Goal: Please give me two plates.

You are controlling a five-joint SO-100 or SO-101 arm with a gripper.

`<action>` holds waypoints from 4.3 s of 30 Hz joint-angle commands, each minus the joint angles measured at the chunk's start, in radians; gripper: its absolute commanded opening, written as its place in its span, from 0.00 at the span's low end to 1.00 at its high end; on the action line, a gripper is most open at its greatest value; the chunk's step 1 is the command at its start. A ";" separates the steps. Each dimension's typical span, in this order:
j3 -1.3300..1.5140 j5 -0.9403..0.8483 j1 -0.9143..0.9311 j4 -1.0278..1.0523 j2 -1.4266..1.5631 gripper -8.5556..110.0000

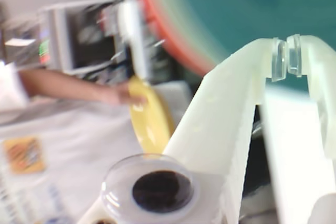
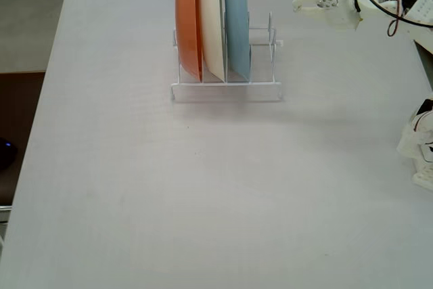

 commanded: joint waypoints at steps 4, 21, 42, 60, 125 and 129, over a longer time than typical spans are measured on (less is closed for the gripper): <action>-0.112 -0.038 0.052 -0.014 -0.061 0.07; -0.508 -0.245 0.038 -0.066 -0.396 0.31; -0.822 -0.215 -0.087 -0.087 -0.675 0.28; -0.876 -0.121 -0.121 -0.123 -0.744 0.07; -0.523 0.140 -0.750 -0.100 0.262 0.07; -0.514 0.127 -0.825 -0.179 0.222 0.07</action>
